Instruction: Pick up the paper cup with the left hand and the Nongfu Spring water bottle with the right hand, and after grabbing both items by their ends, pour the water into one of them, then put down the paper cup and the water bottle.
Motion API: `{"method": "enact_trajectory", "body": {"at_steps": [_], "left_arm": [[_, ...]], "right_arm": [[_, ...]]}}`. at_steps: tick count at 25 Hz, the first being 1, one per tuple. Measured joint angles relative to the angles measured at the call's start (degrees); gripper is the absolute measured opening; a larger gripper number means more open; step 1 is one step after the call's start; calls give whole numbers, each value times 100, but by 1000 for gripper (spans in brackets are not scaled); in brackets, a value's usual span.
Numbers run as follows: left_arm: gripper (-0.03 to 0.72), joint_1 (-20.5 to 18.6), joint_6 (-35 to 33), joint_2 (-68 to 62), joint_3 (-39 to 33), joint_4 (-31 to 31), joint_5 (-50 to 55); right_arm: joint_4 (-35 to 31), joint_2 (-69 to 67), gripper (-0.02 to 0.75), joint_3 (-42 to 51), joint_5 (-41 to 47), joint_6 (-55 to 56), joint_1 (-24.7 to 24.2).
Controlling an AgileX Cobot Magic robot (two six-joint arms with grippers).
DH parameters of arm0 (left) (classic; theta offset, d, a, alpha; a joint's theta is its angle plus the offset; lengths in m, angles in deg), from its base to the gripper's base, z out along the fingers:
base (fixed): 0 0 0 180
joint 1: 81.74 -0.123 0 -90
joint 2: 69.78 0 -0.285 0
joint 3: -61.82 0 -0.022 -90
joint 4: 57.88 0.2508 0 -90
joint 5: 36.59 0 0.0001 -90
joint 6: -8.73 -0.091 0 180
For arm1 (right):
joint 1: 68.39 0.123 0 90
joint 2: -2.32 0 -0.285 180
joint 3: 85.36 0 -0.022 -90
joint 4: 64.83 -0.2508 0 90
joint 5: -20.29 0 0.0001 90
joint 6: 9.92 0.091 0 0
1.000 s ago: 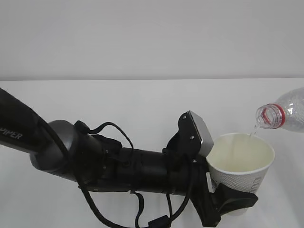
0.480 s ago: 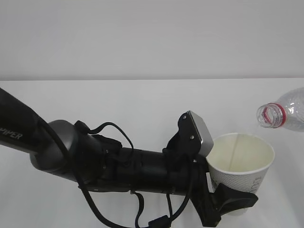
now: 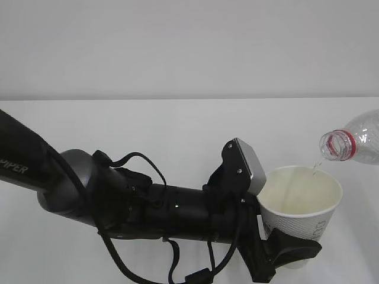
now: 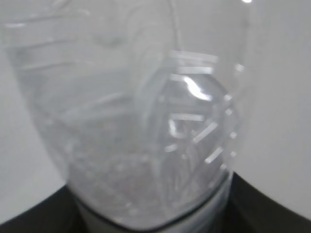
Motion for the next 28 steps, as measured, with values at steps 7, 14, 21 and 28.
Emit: {"method": "enact_trajectory", "body": {"at_steps": [7, 14, 21, 28], "left_arm": [[545, 0, 0, 0, 0, 0, 0], [545, 0, 0, 0, 0, 0, 0], [545, 0, 0, 0, 0, 0, 0], [545, 0, 0, 0, 0, 0, 0]], "right_arm": [[0, 0, 401, 0, 0, -10, 0], [0, 0, 401, 0, 0, -10, 0], [0, 0, 401, 0, -10, -21, 0], [0, 0, 401, 0, -10, -30, 0]]}}
